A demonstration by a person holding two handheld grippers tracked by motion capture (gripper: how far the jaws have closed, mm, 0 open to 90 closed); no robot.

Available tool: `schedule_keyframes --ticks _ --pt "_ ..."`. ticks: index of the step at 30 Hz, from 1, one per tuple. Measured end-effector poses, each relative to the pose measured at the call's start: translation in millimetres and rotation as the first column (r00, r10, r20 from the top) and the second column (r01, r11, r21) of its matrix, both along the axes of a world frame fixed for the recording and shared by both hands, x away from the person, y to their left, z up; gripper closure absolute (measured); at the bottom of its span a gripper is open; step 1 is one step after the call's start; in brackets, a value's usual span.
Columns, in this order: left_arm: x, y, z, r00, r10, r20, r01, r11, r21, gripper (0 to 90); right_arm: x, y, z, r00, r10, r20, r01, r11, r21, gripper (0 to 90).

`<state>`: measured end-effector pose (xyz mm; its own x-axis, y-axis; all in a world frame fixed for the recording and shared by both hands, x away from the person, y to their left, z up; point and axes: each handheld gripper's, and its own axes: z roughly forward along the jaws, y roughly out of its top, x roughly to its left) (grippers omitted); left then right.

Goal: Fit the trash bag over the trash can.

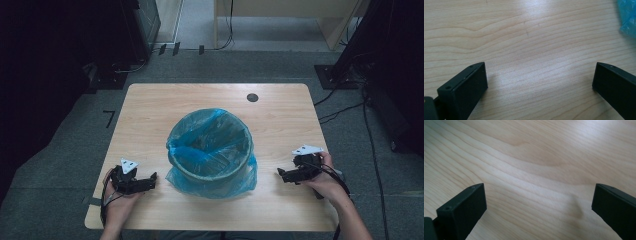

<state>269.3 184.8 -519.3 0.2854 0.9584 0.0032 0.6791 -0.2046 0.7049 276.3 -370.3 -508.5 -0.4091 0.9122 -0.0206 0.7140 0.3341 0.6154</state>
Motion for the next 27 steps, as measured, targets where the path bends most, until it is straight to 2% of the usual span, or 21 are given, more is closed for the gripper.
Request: schedule_keyframes --ticks 3,5,10,13,16,18,22,27 --pt "0.0 0.0 0.0 1.0000 0.000 0.000 0.000 1.0000 0.000 0.0 -2.3 -4.3 -4.1 0.9998 -0.020 0.000 0.020 0.9998 -0.004 0.0" --pt "0.0 0.0 0.0 1.0000 0.000 0.000 0.000 1.0000 0.000 0.0 -6.6 -11.3 -7.8 0.9986 -0.053 -0.001 0.053 0.9981 0.032 0.0" --pt "0.0 0.0 0.0 1.0000 0.000 0.000 0.000 1.0000 0.000 0.0 -13.6 -20.4 -10.7 0.9956 -0.092 0.020 0.091 0.9943 0.056 0.0" --pt "0.0 0.0 0.0 1.0000 0.000 0.000 0.000 1.0000 0.000 0.0 -21.7 -28.6 -14.1 0.9893 -0.133 0.061 0.128 0.9890 0.074 0.0" --pt "0.1 0.0 0.0 1.0000 0.001 0.000 -0.001 1.0000 -0.001 0.0 -27.1 -31.8 -17.4 0.9851 -0.142 0.096 0.134 0.9866 0.093 0.0" --pt "0.1 -0.2 -0.1 1.0000 0.002 0.001 -0.002 1.0000 -0.002 0.0 -34.2 -34.3 -17.4 0.9808 -0.170 0.095 0.162 0.9826 0.091 0.0" --pt "0.0 -0.2 -0.1 1.0000 0.003 0.001 -0.003 1.0000 -0.002 0.0 -45.2 -39.1 -17.5 0.9789 -0.181 0.095 0.172 0.9809 0.091 0.0" --pt "0.1 -0.1 -0.1 1.0000 0.002 0.001 -0.002 1.0000 -0.002 0.0 -60.1 -46.2 -17.6 0.9715 -0.218 0.093 0.210 0.9735 0.092 0.0"
